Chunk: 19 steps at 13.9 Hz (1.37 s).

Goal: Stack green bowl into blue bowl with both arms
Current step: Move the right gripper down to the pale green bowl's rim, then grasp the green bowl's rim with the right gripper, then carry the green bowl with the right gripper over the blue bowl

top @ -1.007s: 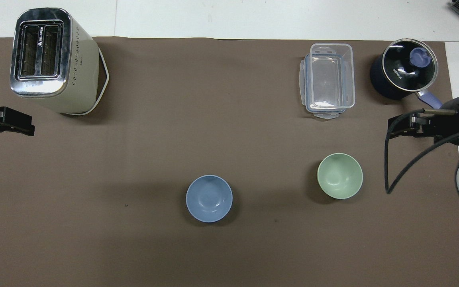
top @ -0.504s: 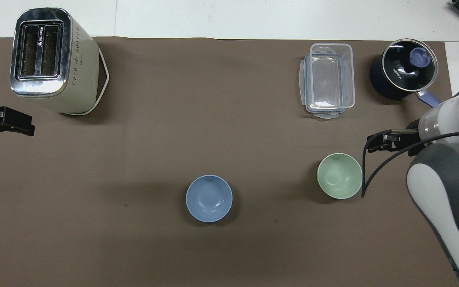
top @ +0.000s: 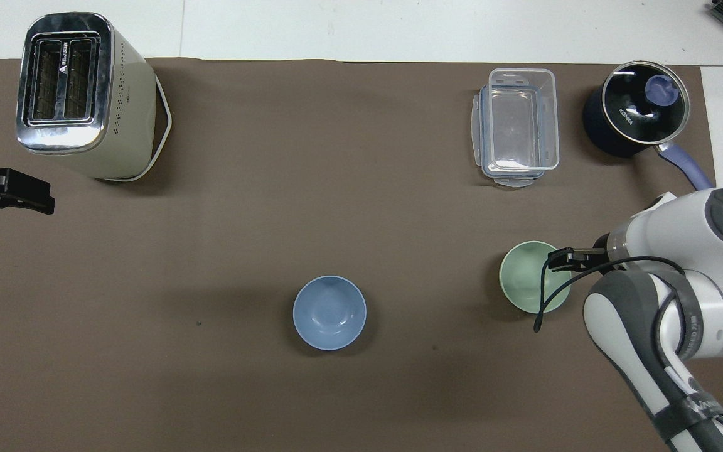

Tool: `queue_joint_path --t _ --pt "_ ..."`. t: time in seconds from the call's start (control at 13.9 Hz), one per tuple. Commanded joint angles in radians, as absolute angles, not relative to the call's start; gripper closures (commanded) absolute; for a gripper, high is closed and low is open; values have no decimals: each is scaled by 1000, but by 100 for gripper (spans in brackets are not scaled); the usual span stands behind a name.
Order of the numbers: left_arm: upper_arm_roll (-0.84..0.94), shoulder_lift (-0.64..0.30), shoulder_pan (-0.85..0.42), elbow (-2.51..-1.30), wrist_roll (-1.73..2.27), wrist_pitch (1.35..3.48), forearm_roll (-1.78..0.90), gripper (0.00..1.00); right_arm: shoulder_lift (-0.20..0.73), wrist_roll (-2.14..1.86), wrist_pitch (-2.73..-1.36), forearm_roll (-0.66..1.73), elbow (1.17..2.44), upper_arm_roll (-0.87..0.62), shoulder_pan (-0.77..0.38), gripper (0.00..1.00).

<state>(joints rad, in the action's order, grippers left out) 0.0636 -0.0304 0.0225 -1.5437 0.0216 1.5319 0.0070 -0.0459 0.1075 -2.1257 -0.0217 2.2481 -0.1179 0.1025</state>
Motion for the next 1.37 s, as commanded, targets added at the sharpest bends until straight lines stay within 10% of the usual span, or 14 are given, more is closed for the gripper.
queue_joint_path --t 0.0,0.79,1.29 --pt "74 -40 38 -1523 15 1509 14 0 -69 26 -2247 -12 2351 -123 149 0" --pt "74 -40 38 -1523 15 1509 14 0 8 17 -2336 23 2372 -124 140 4" --pt "74 -40 38 -1523 15 1509 14 0 8 -21 -2303 106 2361 -126 137 78"
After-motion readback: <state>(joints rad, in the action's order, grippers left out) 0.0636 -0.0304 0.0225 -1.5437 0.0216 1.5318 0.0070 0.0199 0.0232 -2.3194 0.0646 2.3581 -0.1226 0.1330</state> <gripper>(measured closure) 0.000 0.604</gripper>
